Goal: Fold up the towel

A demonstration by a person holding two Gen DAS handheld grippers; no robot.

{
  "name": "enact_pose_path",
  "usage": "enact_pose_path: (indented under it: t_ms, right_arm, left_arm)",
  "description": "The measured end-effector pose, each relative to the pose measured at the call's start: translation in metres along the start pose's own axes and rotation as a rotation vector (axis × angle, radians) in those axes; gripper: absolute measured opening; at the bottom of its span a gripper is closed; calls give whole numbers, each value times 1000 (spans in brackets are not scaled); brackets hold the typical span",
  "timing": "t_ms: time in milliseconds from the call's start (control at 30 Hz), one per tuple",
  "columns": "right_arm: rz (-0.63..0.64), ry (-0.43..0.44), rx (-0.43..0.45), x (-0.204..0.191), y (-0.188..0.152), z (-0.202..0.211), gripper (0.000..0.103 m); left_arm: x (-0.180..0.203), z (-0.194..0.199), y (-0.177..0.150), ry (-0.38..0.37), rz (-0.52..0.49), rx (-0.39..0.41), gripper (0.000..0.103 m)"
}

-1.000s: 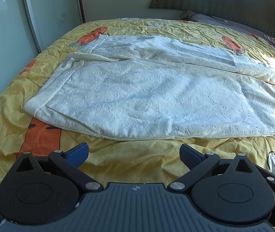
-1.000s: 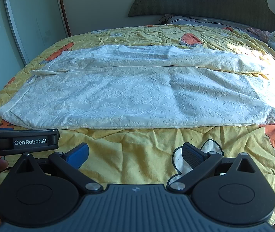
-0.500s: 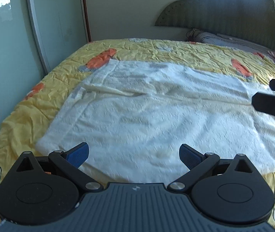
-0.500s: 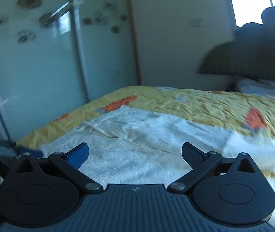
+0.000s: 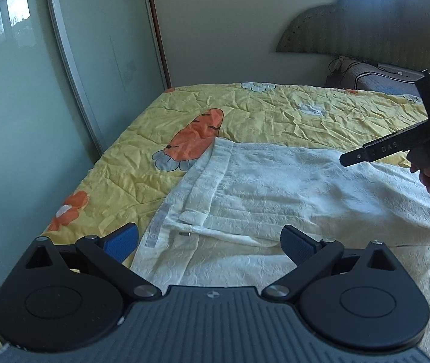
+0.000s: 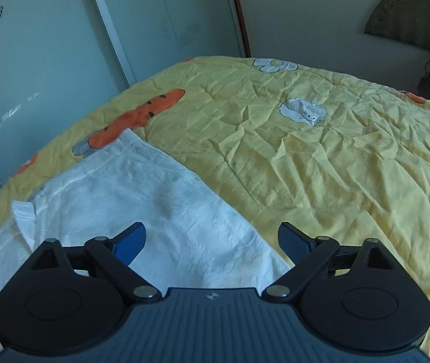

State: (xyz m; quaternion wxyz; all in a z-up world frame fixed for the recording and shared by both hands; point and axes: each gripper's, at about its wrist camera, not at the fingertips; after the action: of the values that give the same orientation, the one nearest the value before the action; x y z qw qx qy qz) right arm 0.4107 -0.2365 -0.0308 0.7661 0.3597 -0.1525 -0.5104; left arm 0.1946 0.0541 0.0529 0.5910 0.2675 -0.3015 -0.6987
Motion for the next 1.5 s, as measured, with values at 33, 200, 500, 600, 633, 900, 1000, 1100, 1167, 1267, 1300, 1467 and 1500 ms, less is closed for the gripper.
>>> enact_pose_path:
  t_ms: [33,200,500,600,633,900,1000,1100,1167,1267,1300,1467,1500]
  right_arm:
    - [18,4,-12,1,3,-9,83]
    - [49,109,-28,5,10,-25,43]
    - [621,-213,271,-105,-37,42,12]
    - [880,-311,376,-148,-75,60,12]
    - [939,-335,401,-157,-85,63,12]
    - [1014,-385,463,-166,-115,72,12]
    - [964,-379,443,-165,-111,83,14]
    - [882,-333,382,-155,-102,98,36]
    - [837,-319,327,-141,-95,105,64]
    - [814,-311,269,-124,-94,113,66]
    - [807,-318,241,-119,-95,113,65]
    - [862,-462,187,-124,-135,124,7]
    - [860,-473,202,-130,-144,132,6]
  left_arm:
    - [-2,-9,4,-8,7,-17,102]
    - [-10,-50,31,-56,32,-65,102]
    - [-45,-146,105,-272,391,-108,101]
    - [-62,-175,116,-336,557,-138,99]
    - [-67,-181,116,-340,599,-141,98]
    - [-90,-193,95,-382,739,-203,8]
    - [-86,-153,80,-344,647,-106,7]
    - [-76,-102,60,-314,522,-17,7]
    - [-74,-71,42,-312,473,23,7]
    - [-73,-38,16,-325,434,53,7]
    - [-72,-30,8,-325,429,57,7]
    - [-75,-6,-25,-351,447,48,7]
    - [-77,0,-32,-354,459,45,7]
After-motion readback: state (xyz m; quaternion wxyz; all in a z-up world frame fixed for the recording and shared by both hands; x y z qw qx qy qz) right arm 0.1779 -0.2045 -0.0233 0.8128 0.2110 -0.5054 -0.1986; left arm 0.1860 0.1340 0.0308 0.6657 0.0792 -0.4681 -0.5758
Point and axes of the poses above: each gripper's, at about its wrist camera, not at the fingertips, and z roughly against the way its jaws point, x to its right, y to its top, and after that the axes turned 12 degrees about -y, right-handed
